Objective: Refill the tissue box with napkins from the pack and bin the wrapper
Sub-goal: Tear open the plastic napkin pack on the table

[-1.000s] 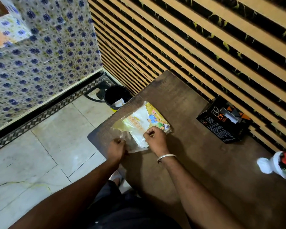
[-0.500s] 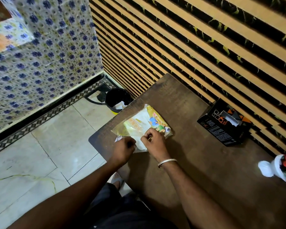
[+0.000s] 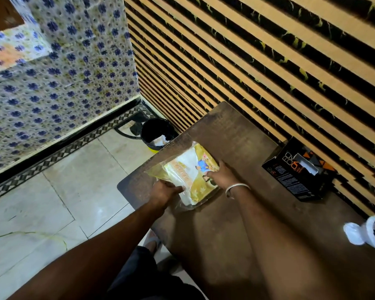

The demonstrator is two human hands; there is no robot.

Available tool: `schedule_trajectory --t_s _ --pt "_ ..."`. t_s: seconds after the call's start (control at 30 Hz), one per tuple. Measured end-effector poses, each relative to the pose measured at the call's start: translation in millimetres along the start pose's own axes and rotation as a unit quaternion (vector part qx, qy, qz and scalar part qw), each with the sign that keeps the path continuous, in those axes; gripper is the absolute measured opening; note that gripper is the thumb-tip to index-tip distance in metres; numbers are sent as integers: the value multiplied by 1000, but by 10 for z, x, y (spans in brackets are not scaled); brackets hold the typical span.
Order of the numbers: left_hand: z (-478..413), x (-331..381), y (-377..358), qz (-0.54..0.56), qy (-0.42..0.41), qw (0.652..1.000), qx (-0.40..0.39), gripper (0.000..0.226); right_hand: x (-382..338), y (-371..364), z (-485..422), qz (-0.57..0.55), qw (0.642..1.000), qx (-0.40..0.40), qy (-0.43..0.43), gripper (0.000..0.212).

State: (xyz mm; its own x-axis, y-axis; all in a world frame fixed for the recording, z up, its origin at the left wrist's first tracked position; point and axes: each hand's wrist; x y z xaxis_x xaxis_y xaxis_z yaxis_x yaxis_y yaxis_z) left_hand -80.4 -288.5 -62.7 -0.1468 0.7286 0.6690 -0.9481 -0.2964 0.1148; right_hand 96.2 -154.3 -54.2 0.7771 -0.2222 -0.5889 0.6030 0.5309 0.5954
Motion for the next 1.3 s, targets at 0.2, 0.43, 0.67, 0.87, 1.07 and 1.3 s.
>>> schedule_trajectory --t_s 0.2,0.43,0.67,0.87,1.07,1.3 --pt "57 116 46 38 21 999 3 25 -55 -26 -209 -87 996 -18 0 91" --pt "-25 28 97 83 50 994 -53 24 -97 106 94 -185 973 -106 82 56" --pt "-42 191 38 189 48 962 -193 41 -191 561 317 -290 942 -132 102 50" --pt "-39 282 -4 181 69 950 -244 30 -262 662 364 -302 933 -150 122 43" --pt "75 401 -148 171 39 963 -205 19 -62 667 310 -319 937 -106 92 54" --pt "-36 520 137 63 -50 988 -133 26 231 498 101 -308 949 28 51 42"
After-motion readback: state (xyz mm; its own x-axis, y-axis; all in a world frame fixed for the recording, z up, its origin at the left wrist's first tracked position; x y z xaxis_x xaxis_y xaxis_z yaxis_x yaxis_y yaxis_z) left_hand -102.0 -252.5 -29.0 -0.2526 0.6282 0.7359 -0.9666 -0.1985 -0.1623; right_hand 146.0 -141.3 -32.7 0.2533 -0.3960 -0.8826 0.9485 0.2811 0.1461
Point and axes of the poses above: each hand's wrist, its own z-axis away from the middle knuckle, its own y-axis out of the back of the hand, x = y × z, and after that the axes turned 8 degrees about y, right-handed
